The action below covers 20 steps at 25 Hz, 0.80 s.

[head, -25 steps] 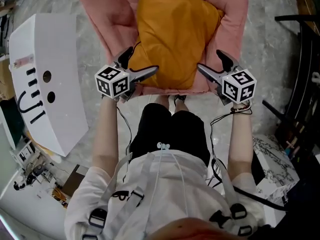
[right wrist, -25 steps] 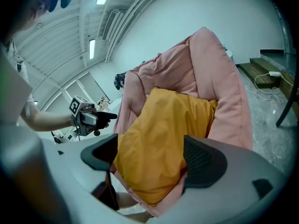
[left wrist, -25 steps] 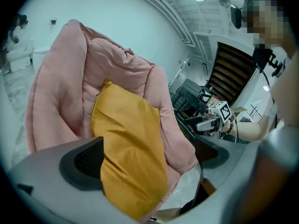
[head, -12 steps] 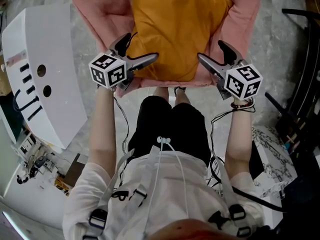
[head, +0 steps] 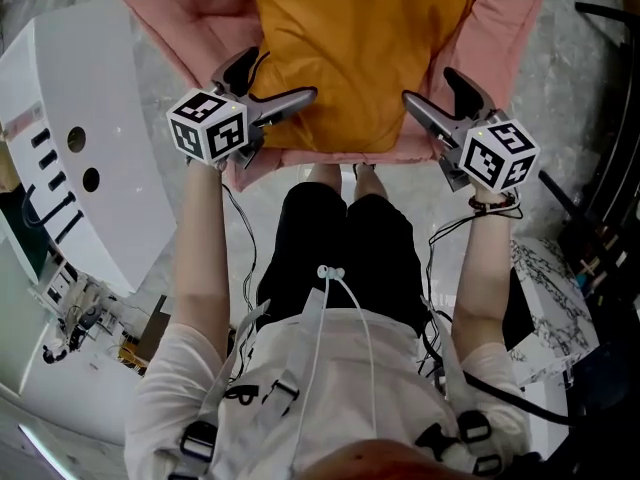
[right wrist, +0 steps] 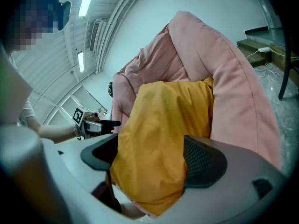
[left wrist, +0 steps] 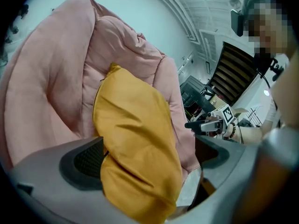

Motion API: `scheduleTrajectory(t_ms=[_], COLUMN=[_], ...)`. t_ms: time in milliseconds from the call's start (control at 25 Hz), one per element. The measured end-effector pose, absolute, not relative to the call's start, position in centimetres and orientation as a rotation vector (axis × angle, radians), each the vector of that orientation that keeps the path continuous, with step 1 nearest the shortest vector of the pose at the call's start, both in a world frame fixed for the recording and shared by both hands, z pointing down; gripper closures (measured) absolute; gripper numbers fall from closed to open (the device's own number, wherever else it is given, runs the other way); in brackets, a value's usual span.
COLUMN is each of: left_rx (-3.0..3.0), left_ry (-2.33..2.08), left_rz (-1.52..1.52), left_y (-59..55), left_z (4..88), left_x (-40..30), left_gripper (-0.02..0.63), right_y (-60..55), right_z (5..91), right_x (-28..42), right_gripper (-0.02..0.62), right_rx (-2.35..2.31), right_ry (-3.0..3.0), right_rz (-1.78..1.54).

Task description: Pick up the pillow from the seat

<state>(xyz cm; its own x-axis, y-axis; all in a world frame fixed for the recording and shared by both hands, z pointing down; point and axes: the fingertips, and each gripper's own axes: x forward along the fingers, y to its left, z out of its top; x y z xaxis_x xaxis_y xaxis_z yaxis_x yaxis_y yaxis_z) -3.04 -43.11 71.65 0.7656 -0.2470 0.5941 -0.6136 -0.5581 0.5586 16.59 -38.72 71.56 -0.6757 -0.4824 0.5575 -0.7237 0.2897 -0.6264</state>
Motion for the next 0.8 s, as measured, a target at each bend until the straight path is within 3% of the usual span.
scheduleTrajectory(t_ms=[800], left_rx=[2.085], left_ry=[-0.592], left_rz=[0.644], left_y=[-42.2], left_z=[75.3], left_x=[-3.2], left_gripper=[0.018], right_y=[-36.8], right_z=[76.5], right_x=[17.0], right_gripper=[0.175], right_rx=[1.136], right_ry=[-2.233], right_rz=[1.528])
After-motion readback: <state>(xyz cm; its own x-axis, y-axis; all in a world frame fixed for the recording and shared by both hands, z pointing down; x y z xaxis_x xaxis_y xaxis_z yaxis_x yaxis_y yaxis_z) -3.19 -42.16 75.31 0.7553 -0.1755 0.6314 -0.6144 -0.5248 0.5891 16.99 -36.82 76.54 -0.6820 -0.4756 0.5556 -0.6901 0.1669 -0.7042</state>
